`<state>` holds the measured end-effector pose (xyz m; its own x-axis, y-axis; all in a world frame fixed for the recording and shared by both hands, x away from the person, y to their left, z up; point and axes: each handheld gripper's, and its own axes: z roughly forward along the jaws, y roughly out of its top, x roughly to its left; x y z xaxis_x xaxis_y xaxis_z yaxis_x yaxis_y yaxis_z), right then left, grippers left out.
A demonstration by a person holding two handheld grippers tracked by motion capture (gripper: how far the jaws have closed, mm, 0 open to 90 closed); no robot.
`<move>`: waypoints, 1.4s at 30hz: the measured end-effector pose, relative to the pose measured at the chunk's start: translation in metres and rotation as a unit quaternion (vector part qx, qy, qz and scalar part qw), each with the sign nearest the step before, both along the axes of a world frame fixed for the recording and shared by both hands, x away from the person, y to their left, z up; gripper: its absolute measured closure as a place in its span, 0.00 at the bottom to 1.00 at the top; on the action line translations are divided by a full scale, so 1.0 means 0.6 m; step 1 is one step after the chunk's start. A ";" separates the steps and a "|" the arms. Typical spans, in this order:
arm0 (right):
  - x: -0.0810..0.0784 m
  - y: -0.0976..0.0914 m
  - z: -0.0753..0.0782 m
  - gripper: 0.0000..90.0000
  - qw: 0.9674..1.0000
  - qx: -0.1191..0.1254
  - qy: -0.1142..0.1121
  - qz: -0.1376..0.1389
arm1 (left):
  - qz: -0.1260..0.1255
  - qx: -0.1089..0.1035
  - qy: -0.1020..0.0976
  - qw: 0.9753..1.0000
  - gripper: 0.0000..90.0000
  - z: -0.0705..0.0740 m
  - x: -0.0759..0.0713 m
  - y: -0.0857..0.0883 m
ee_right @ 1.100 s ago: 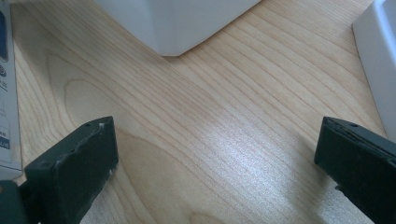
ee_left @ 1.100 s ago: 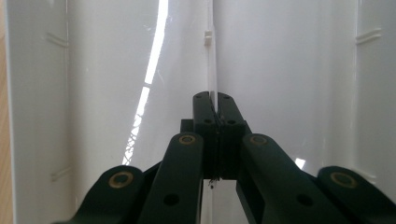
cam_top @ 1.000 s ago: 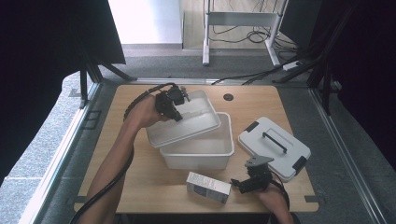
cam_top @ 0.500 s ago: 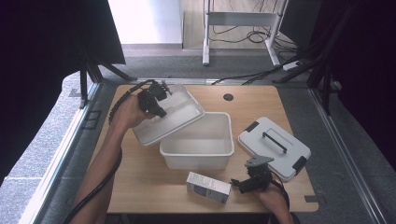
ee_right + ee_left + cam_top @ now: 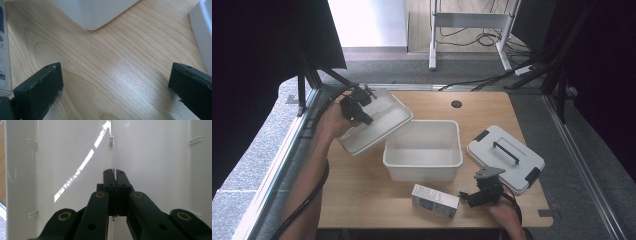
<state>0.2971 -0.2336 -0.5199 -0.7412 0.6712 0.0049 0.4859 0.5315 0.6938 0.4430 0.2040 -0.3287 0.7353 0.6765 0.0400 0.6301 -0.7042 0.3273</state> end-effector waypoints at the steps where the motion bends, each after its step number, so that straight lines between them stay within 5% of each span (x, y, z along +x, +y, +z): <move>1: 0.000 0.000 0.000 0.00 1.000 0.000 0.000 0.000 | 0.005 0.000 -0.001 1.000 0.99 0.000 -0.001 0.006; 10: 0.000 0.000 0.000 0.00 1.000 0.000 0.000 0.000 | 0.053 -0.003 -0.007 0.999 0.99 -0.009 -0.009 0.059; 21: 0.000 0.000 0.000 0.00 1.000 0.000 0.001 0.000 | 0.080 -0.003 -0.014 0.997 0.99 -0.030 -0.028 0.112; 42: 0.000 0.000 0.000 0.00 1.000 0.000 0.000 0.001 | 0.088 -0.013 -0.003 0.996 0.99 -0.171 -0.065 0.152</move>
